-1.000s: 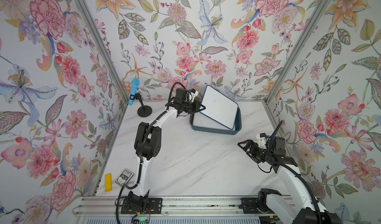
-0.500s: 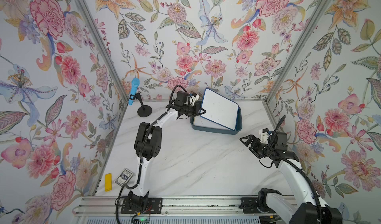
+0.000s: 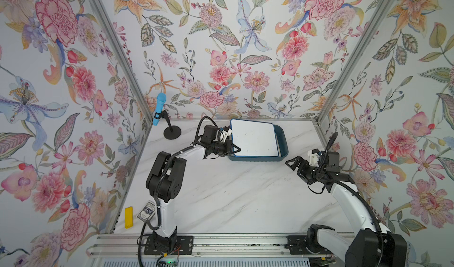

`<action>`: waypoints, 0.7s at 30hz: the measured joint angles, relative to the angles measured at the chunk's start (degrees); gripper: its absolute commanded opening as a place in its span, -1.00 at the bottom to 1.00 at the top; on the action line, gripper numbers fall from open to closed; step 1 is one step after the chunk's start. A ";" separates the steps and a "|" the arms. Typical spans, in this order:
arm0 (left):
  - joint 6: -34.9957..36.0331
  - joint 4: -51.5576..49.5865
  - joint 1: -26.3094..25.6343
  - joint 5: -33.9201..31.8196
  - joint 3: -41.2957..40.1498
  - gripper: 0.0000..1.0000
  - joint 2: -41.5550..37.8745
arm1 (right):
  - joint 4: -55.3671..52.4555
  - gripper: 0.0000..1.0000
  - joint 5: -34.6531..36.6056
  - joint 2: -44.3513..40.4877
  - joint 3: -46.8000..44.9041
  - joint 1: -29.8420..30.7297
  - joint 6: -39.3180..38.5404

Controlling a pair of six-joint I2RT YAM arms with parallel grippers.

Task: Put the whiteboard into the storage box
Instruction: Place the whiteboard in the storage box.

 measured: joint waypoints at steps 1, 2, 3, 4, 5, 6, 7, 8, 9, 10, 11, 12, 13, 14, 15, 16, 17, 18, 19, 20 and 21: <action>0.02 0.31 0.07 0.13 -0.35 -1.00 -0.09 | 0.02 0.95 0.00 -0.07 0.00 0.09 0.00; 0.11 0.39 0.15 0.22 -0.59 -1.00 -0.24 | 0.00 0.95 0.00 -0.11 -0.02 0.09 -0.02; 0.35 0.26 0.28 0.35 -0.66 -1.00 -0.39 | 0.00 0.95 0.02 -0.13 -0.02 0.13 -0.04; 0.70 -0.07 0.42 0.44 -0.70 -1.00 -0.59 | 0.00 0.95 0.04 -0.15 -0.02 0.13 -0.13; 1.05 -0.66 0.52 0.57 -0.74 -1.00 -0.83 | 0.02 0.95 0.04 -0.15 -0.02 0.13 -0.24; 1.64 -1.29 0.66 0.83 -0.72 -1.00 -1.03 | 0.00 0.95 0.04 -0.15 -0.04 0.13 -0.33; 2.25 -1.88 0.81 1.01 -0.72 -1.00 -1.18 | 0.00 0.95 0.04 -0.15 -0.04 0.13 -0.42; 2.97 -2.62 0.96 1.25 -0.66 -1.00 -1.33 | 0.00 0.95 0.07 -0.15 -0.07 0.13 -0.44; 3.89 -3.93 1.20 1.51 -0.20 -1.00 -1.33 | 0.00 0.95 0.22 -0.11 -0.07 0.13 -0.46; 4.61 -5.11 1.36 1.79 0.35 -1.00 -1.29 | 0.00 0.95 0.35 -0.09 -0.07 0.20 -0.48; 5.40 -6.64 1.44 2.12 1.20 -1.00 -1.14 | 0.02 0.95 0.57 0.04 -0.07 0.31 -0.68; 6.19 -8.04 1.49 2.34 2.29 -1.00 -0.83 | 0.02 0.95 0.74 0.24 -0.07 0.48 -0.85; 6.73 -9.20 1.51 2.54 3.41 -1.00 -0.44 | 0.07 0.95 0.90 0.48 -0.07 0.52 -0.92; 7.21 -10.45 1.53 2.84 4.61 -1.00 0.13 | 0.07 0.95 1.05 0.92 -0.07 0.68 -1.05; 7.48 -11.50 1.55 3.13 5.73 -1.00 0.81 | 0.09 0.95 1.09 1.36 -0.07 0.74 -1.07; 7.69 -12.26 1.55 3.41 6.73 -1.00 1.49 | 0.15 0.95 1.11 1.77 -0.04 0.79 -1.07; 7.82 -12.90 1.55 3.78 7.74 -1.00 2.21 | 0.26 0.95 1.29 2.38 -0.04 0.85 -1.07; 8.00 -13.40 1.55 4.22 8.85 -1.00 3.06 | 0.42 0.95 1.36 2.89 -0.04 0.90 -1.09; 8.04 -13.62 1.55 4.50 9.51 -1.00 3.67 | 0.50 0.94 1.51 3.41 -0.02 1.01 -1.09; 8.00 -13.70 1.55 4.85 10.01 -1.00 4.24 | 0.66 0.94 1.66 4.04 0.00 1.16 -1.11; 7.96 -13.64 1.55 5.22 10.27 -1.00 4.61 | 0.74 0.94 1.84 4.59 0.00 1.27 -1.14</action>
